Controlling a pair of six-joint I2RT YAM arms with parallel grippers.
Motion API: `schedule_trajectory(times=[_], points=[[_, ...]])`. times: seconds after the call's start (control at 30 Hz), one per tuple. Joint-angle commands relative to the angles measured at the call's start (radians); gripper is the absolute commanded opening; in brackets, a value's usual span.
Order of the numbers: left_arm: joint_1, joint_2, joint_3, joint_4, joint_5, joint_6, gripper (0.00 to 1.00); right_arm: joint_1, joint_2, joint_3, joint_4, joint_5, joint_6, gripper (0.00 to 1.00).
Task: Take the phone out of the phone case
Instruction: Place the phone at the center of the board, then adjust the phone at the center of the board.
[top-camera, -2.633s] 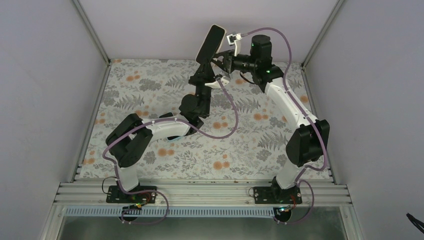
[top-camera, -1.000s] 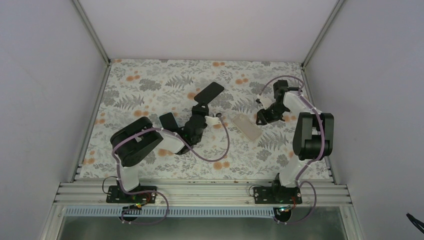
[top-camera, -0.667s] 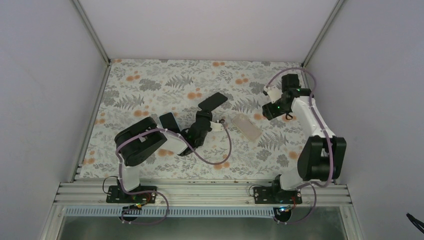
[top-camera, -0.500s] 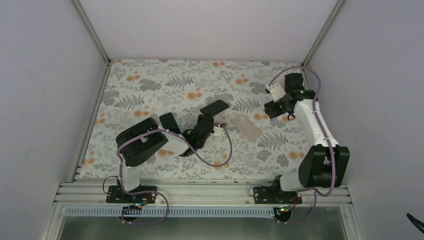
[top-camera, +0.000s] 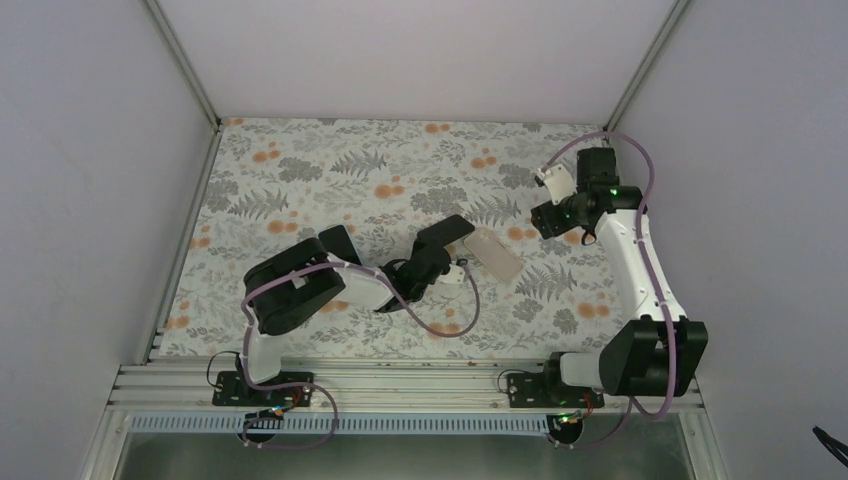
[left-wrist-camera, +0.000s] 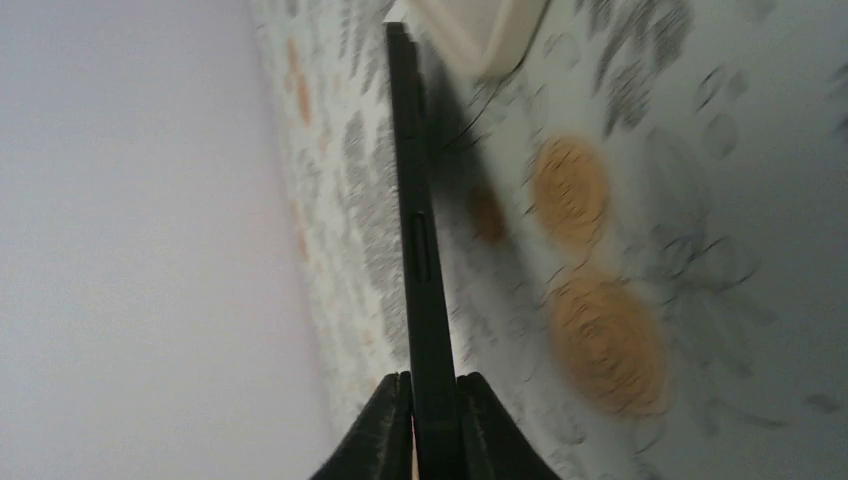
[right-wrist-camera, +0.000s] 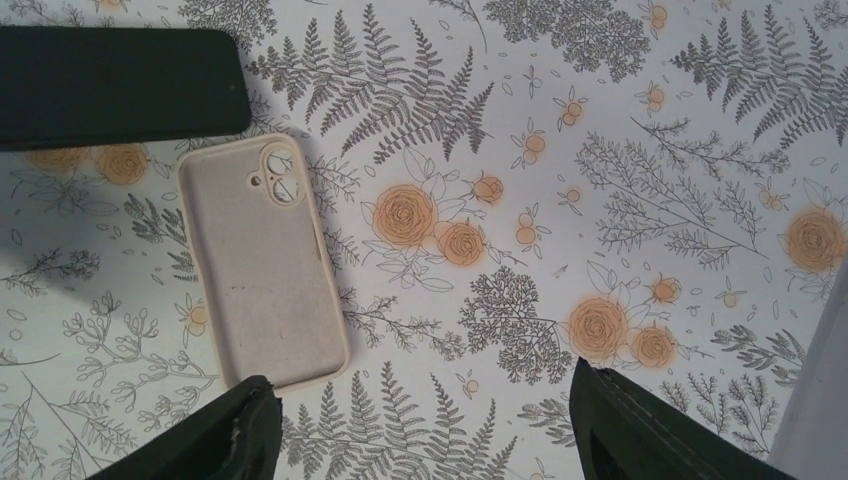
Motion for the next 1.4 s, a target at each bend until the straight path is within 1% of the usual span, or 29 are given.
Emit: schedule_trajectory(times=[0.0,0.03,0.07,0.13,0.17,0.2,0.27,0.33,0.43,0.5,0.6,0.7,0.83,1.0,1.07,1.17,1.3,1.37], points=[[-0.028,0.043,0.087,-0.453,0.159,-0.121,0.21,-0.007,-0.033,0.011,-0.018,0.006,-0.026,0.76],[-0.033,0.051,0.117,-0.533,0.183,-0.150,0.33,-0.007,-0.038,0.010,-0.018,0.009,-0.029,0.77],[-0.037,0.067,0.147,-0.614,0.210,-0.177,0.42,-0.008,-0.040,0.012,-0.023,0.010,-0.031,0.78],[-0.043,0.094,0.200,-0.742,0.263,-0.229,0.68,-0.008,-0.044,0.019,-0.032,0.013,-0.040,0.79],[-0.047,0.106,0.220,-0.788,0.279,-0.251,0.75,-0.007,-0.043,0.023,-0.035,0.015,-0.043,0.79],[-0.054,0.116,0.231,-0.824,0.286,-0.265,0.79,-0.007,-0.043,0.025,-0.040,0.018,-0.044,0.80],[-0.071,0.118,0.251,-0.883,0.300,-0.289,0.84,-0.009,-0.045,0.033,-0.045,0.021,-0.047,0.80],[-0.080,0.105,0.316,-1.006,0.372,-0.336,0.87,-0.009,-0.051,0.031,-0.045,0.032,-0.050,0.81],[-0.083,0.057,0.419,-1.164,0.520,-0.415,0.90,-0.010,-0.060,0.022,-0.038,0.039,-0.051,0.83],[-0.082,0.009,0.467,-1.232,0.589,-0.437,0.94,-0.012,-0.058,0.016,-0.035,0.037,-0.048,0.84],[-0.068,-0.079,0.512,-1.293,0.628,-0.451,1.00,-0.013,-0.052,0.014,-0.027,0.028,-0.043,0.84],[-0.017,-0.169,0.558,-1.348,0.673,-0.468,1.00,-0.013,-0.044,0.018,-0.034,-0.009,-0.043,0.85],[0.100,-0.296,0.629,-1.408,0.785,-0.493,1.00,-0.009,-0.030,0.017,-0.051,-0.085,-0.078,0.85],[0.267,-0.434,0.667,-1.451,0.903,-0.501,1.00,0.041,0.000,0.008,-0.057,-0.102,-0.103,0.86],[0.353,-0.487,0.658,-1.438,0.948,-0.509,1.00,0.093,0.010,-0.003,-0.048,-0.104,-0.105,0.86],[0.490,-0.562,0.621,-1.389,0.981,-0.536,1.00,0.199,0.034,-0.016,-0.016,-0.105,-0.085,0.86],[0.661,-0.642,0.539,-1.276,0.909,-0.609,1.00,0.351,0.095,-0.005,0.053,-0.088,-0.034,0.84],[0.759,-0.657,0.510,-1.245,0.908,-0.638,1.00,0.424,0.155,0.009,0.079,-0.078,-0.018,0.82]])
